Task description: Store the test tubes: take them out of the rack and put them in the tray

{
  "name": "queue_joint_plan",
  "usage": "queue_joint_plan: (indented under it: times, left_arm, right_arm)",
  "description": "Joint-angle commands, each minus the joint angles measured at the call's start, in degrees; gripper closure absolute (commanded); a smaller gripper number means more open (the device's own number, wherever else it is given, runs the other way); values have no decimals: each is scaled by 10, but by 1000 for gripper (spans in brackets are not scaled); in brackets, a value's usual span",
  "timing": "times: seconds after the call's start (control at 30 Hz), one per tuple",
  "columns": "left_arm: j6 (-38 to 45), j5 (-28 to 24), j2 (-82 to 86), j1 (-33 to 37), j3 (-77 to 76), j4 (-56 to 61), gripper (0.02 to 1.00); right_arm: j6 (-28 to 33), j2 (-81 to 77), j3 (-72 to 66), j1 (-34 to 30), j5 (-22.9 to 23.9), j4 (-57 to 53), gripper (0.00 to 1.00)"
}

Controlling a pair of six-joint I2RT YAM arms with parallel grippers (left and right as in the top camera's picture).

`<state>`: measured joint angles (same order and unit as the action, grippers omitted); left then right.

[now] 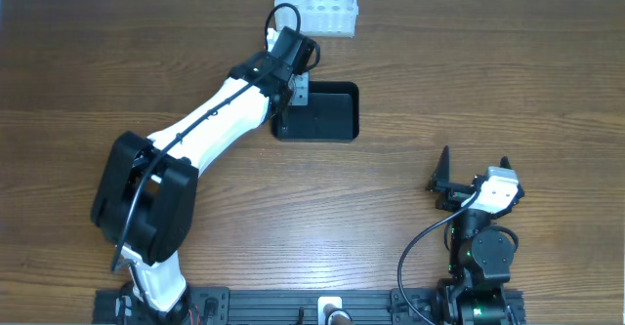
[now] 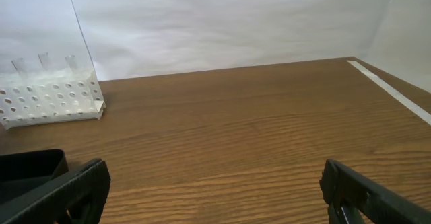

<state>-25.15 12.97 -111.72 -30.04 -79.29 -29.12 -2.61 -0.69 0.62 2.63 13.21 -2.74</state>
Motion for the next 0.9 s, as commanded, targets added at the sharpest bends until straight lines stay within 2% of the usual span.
queue_joint_plan:
  times: [0.03,0.27,0.5,0.57,0.67,0.9]
  left_arm:
    - [-7,10,-14,3,3,2,897]
    - [-6,10,-17,3,3,2,888]
    - [-6,10,-18,3,3,2,836]
    - [-6,10,-18,3,3,2,798]
    - [-6,11,-18,3,3,4,693]
    - [-2,37,8,3,-2,58,643]
  right_arm:
    - [1,3,-3,3,2,-1,9]
    - [1,3,-3,3,2,-1,7]
    - [1,3,-3,3,2,-1,9]
    - [1,3,-3,3,2,-1,9]
    - [1,3,-3,3,2,-1,7]
    - [1,3,-3,3,2,-1,7]
